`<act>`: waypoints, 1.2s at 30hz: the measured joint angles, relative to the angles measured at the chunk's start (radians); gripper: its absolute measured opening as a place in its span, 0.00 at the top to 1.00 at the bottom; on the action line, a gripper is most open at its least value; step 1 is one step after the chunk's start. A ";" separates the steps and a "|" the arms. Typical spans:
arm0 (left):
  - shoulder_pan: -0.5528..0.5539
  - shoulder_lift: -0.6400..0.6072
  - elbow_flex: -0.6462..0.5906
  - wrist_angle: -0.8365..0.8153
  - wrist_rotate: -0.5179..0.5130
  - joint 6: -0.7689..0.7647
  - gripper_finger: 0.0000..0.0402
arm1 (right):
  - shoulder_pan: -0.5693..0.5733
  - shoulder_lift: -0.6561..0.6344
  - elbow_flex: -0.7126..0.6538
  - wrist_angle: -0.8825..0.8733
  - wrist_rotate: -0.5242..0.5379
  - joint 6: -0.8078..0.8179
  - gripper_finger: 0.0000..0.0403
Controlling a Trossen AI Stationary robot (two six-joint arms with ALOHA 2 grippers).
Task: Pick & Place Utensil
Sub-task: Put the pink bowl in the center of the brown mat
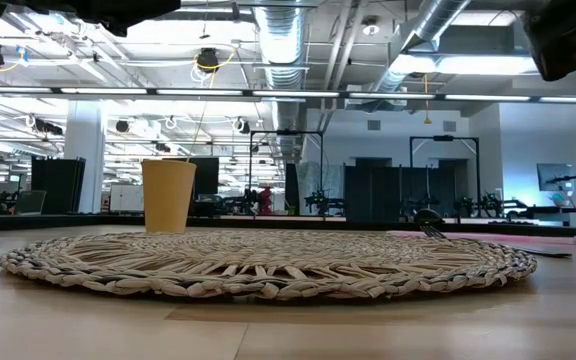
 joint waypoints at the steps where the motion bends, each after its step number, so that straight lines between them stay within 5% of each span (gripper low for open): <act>1: 0.000 0.000 0.000 0.000 0.000 0.000 0.64 | 0.000 0.000 0.000 0.000 -0.013 -0.001 0.92; 10: 0.000 0.000 0.000 0.000 0.000 0.000 0.64 | -0.026 -0.012 0.052 0.011 -0.112 -0.057 0.95; 21: 0.000 0.000 0.000 0.001 0.000 0.000 0.64 | -0.157 -0.017 0.225 0.115 0.034 -0.737 0.98; 27: 0.000 0.000 0.000 0.002 0.000 0.000 0.64 | -0.232 0.025 0.216 0.361 0.031 -1.329 0.99; 36: 0.000 0.000 0.000 0.003 0.000 0.000 0.64 | -0.341 0.131 0.214 0.409 -0.071 -1.473 1.00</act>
